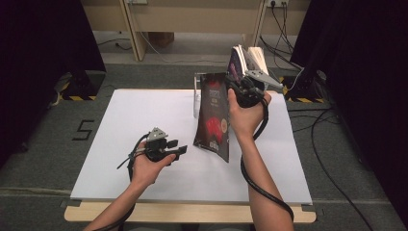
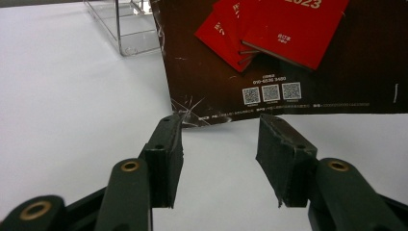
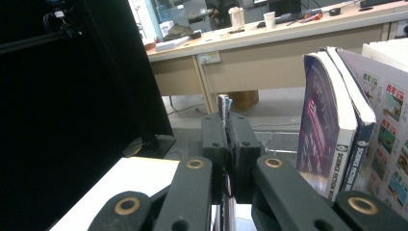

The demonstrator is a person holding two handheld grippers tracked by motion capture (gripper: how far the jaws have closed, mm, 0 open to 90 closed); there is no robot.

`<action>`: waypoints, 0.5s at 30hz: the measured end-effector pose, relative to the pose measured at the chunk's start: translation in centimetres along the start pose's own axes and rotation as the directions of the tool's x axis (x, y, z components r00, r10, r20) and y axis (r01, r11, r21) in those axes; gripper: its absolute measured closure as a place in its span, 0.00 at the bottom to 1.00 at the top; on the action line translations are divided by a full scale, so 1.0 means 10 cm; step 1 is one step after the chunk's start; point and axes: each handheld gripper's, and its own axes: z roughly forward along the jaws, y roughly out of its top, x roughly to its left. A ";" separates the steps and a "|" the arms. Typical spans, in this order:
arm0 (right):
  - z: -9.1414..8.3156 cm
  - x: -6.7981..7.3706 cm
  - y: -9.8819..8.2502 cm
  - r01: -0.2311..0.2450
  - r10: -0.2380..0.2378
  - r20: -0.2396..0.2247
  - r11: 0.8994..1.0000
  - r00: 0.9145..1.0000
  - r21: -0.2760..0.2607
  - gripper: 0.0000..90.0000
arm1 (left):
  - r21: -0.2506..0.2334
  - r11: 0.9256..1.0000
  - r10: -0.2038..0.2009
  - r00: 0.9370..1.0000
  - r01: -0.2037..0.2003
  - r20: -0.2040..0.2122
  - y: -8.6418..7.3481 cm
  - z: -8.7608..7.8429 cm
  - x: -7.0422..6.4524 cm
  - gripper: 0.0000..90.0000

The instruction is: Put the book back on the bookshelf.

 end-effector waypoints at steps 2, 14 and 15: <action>0.00 0.00 0.01 0.004 -0.004 0.004 1.000 1.000 0.000 0.97 | -0.002 1.000 -0.002 1.000 0.002 0.000 0.02 0.01 -0.01 0.56; 0.04 -0.02 0.03 0.000 0.001 0.012 1.000 1.000 -0.008 0.97 | -0.016 1.000 -0.002 1.000 0.003 0.008 0.14 0.09 -0.03 0.56; 0.04 -0.01 0.03 0.000 0.000 0.010 1.000 1.000 -0.016 0.97 | -0.020 1.000 -0.002 1.000 0.002 0.008 0.16 0.09 -0.04 0.56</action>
